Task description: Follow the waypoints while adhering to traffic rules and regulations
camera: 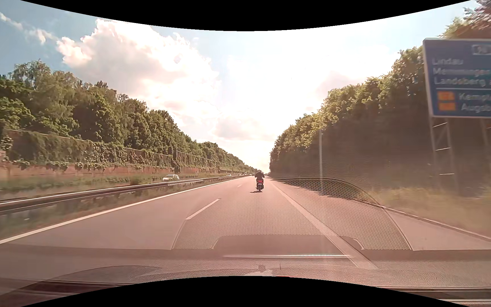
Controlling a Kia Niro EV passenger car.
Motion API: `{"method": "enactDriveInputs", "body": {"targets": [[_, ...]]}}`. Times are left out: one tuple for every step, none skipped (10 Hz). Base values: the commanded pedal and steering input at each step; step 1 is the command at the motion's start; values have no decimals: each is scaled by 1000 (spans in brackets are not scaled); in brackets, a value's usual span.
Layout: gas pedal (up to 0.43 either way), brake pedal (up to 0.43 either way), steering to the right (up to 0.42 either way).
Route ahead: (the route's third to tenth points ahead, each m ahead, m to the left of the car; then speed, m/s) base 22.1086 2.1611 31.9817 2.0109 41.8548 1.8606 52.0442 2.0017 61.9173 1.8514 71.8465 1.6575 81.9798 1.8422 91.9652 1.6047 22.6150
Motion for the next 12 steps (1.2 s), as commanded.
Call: {"method": "enactDriveInputs", "body": {"targets": [[268,12,1],[268,12,1],[268,12,1],[268,12,0],[268,12,0],[268,12,-1],[280,12,-1],[280,12,-2],[299,12,-2],[299,12,-1],[311,12,-2],[311,12,-1]]}}
